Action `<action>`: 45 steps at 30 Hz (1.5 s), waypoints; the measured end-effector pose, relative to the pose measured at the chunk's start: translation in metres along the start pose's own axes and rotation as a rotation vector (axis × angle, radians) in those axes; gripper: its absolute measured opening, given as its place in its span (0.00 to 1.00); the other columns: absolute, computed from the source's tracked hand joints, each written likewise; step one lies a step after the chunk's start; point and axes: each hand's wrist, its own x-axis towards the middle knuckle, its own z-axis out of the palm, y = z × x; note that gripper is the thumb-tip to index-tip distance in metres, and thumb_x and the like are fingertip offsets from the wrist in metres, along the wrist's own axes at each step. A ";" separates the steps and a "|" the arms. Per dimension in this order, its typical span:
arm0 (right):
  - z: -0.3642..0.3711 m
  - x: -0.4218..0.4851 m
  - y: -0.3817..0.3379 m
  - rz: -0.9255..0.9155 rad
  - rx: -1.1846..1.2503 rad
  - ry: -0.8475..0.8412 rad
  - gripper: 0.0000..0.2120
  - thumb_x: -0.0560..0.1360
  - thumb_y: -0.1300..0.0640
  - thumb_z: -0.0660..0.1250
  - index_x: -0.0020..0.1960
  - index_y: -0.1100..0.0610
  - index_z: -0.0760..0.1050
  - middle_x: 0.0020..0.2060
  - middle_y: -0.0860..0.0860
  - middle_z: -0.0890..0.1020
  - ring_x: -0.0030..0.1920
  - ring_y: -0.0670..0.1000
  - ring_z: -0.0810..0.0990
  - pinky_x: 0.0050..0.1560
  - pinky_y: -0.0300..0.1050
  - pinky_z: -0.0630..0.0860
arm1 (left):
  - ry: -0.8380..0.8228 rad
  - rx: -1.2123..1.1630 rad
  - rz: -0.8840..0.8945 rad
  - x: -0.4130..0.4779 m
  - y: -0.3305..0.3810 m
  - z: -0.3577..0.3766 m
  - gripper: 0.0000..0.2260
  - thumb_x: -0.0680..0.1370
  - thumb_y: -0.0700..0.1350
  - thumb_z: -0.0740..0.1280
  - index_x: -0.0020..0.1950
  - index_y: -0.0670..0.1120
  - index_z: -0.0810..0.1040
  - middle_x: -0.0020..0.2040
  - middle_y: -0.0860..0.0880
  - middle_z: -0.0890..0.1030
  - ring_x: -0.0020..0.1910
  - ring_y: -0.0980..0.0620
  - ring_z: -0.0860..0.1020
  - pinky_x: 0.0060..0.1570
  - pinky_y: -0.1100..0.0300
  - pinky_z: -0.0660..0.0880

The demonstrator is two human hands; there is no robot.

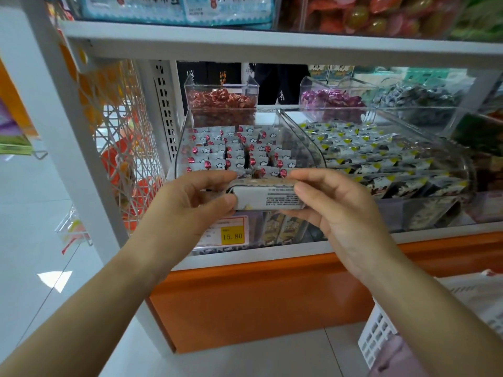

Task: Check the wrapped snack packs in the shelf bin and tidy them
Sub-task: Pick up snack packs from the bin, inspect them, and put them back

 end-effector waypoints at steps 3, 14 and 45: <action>0.000 -0.001 -0.002 -0.028 -0.003 0.006 0.06 0.75 0.66 0.65 0.49 0.60 0.79 0.46 0.57 0.83 0.49 0.53 0.83 0.43 0.41 0.80 | -0.011 0.069 0.055 -0.001 0.001 0.000 0.13 0.74 0.43 0.68 0.54 0.59 0.79 0.47 0.54 0.83 0.45 0.59 0.81 0.42 0.70 0.77; 0.002 -0.004 -0.002 -0.198 -0.465 0.105 0.07 0.75 0.58 0.66 0.38 0.55 0.78 0.33 0.48 0.81 0.35 0.46 0.81 0.36 0.44 0.79 | -0.091 0.220 0.112 -0.005 0.003 0.005 0.17 0.64 0.63 0.65 0.44 0.53 0.78 0.40 0.53 0.80 0.41 0.57 0.79 0.43 0.62 0.77; -0.008 0.006 -0.014 0.053 -0.311 -0.180 0.08 0.74 0.64 0.66 0.39 0.58 0.81 0.37 0.52 0.85 0.38 0.50 0.85 0.31 0.39 0.80 | -0.138 0.246 0.157 0.006 -0.001 -0.010 0.09 0.76 0.45 0.63 0.49 0.61 0.76 0.44 0.64 0.81 0.45 0.65 0.79 0.40 0.74 0.75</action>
